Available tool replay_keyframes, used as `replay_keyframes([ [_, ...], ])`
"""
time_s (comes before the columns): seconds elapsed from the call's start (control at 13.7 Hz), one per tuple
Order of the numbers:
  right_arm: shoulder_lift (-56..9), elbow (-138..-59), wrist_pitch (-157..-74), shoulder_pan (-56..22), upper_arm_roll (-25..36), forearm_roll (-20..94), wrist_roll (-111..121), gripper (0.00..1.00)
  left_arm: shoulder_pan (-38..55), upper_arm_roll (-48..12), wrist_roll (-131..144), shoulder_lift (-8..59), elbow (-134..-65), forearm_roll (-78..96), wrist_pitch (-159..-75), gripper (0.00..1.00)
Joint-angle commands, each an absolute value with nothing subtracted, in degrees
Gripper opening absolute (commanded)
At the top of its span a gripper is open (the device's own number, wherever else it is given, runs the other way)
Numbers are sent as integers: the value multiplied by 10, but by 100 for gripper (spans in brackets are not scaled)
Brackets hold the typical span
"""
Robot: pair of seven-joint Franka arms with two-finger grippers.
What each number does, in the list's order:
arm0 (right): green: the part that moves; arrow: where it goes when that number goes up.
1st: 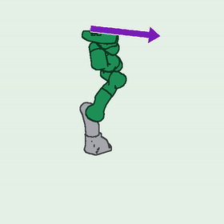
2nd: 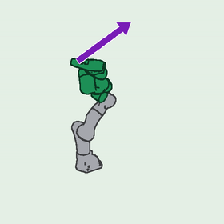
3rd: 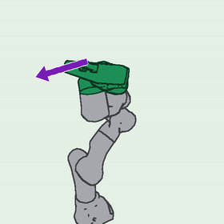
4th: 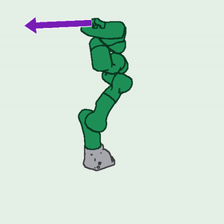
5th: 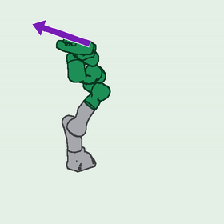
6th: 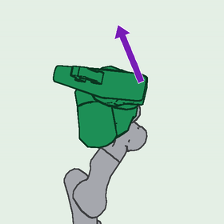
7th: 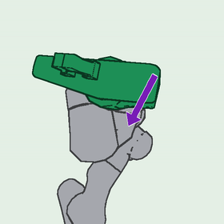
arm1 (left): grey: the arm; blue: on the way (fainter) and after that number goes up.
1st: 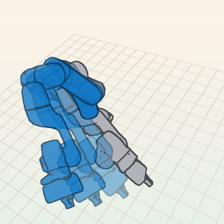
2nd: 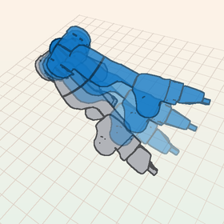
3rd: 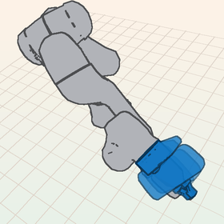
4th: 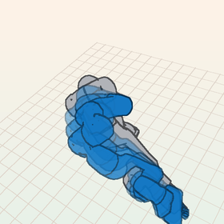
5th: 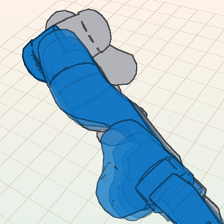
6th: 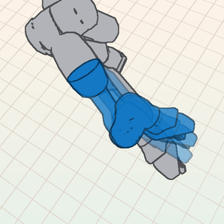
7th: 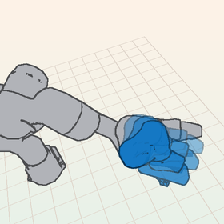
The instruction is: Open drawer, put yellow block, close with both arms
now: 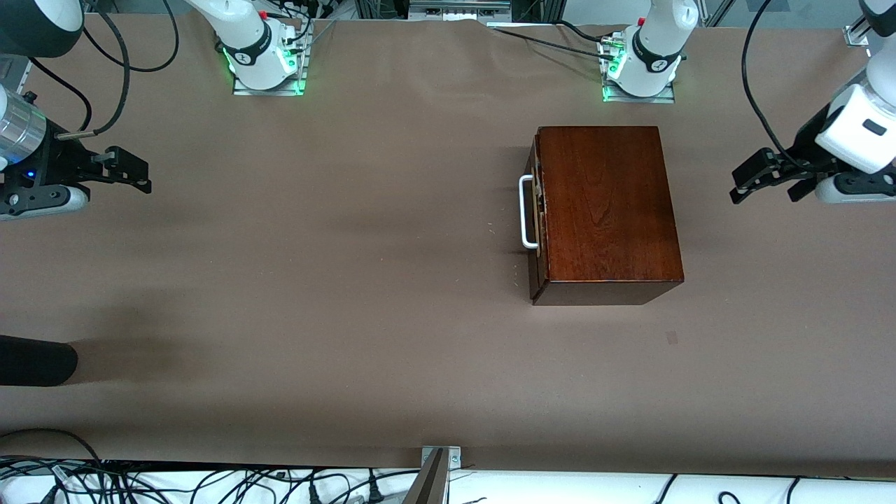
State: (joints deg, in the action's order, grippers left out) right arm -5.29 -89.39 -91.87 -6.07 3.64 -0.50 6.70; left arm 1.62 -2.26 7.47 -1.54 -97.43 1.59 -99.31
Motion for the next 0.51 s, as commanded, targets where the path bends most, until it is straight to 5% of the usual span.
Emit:
replay_keyframes([
  [0.0,-53,-889,-912,-55,33,-5,60,100,39,0,21,-33,-998,19,-1005,100],
  [0.44,-53,-889,-912,-55,34,-5,61,100,44,9,18,-33,-991,18,-969,100],
])
